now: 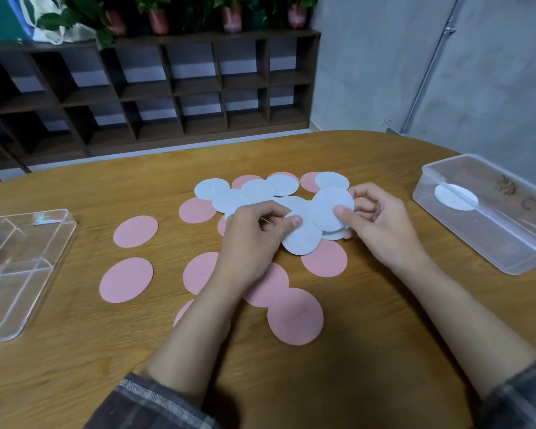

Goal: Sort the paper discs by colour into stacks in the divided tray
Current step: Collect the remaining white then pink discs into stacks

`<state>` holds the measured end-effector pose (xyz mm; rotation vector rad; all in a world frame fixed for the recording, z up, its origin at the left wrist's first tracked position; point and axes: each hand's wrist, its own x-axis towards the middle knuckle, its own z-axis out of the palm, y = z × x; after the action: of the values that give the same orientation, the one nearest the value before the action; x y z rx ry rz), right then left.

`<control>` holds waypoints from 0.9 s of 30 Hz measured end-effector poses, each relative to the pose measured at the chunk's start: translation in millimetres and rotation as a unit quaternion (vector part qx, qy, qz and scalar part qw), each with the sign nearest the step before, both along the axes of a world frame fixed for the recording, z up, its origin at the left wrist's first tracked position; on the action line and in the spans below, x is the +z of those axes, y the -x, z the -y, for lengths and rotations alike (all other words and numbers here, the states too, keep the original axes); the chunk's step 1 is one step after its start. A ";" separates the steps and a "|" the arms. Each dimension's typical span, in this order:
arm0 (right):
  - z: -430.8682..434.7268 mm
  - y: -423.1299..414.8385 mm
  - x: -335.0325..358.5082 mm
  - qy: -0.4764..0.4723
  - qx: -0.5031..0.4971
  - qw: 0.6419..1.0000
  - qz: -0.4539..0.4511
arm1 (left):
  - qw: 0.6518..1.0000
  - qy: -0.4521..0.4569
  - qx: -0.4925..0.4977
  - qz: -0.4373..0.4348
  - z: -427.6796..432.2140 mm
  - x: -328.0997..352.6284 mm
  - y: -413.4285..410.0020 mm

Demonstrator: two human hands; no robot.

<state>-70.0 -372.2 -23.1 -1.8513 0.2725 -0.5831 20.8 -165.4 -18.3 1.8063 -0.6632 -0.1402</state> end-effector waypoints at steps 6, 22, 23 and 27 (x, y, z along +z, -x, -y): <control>-2.4 1.7 1.7 0.022 -0.025 0.999 0.004 | 0.997 0.062 0.018 -0.028 -4.8 2.0 -7.1; -8.8 3.5 5.5 0.079 0.042 0.996 0.008 | 0.995 0.018 0.075 0.065 22.0 -2.3 16.3; -4.2 3.0 4.1 0.089 0.015 0.996 0.010 | 0.993 -0.011 0.063 0.095 25.2 -4.1 15.9; 12.9 1.0 -3.1 0.050 -0.066 0.997 -0.002 | 0.956 -0.165 -0.072 0.230 32.3 -5.3 18.8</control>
<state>-71.0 -385.1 -26.2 -1.9416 0.3774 -0.6946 2.0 -197.7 -23.5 2.1336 -1.1581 0.0835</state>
